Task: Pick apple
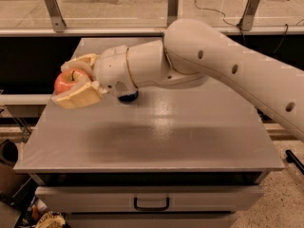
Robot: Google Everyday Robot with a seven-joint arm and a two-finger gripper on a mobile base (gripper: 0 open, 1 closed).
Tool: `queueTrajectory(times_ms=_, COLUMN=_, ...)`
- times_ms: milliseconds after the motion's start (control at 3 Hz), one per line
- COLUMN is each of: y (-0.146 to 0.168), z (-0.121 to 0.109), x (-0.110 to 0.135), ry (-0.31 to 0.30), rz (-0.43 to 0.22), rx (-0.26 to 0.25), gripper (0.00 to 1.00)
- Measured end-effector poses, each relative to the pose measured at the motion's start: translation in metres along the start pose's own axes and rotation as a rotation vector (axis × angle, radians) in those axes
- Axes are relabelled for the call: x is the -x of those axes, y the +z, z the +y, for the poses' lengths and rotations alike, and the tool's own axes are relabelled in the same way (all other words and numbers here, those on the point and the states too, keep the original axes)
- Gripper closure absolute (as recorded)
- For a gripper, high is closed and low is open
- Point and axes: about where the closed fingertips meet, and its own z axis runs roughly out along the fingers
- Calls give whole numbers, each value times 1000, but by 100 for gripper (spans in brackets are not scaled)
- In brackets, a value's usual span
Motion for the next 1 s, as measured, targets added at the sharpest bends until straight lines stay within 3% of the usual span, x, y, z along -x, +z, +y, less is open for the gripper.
queueTrajectory(times_ms=667, y=-32, z=-16, x=49, ry=-111, rz=-79, rx=-15, gripper=100)
queueTrajectory(times_ms=1000, y=-33, z=-16, x=51, ry=-116, rz=-81, rx=-15, gripper=100)
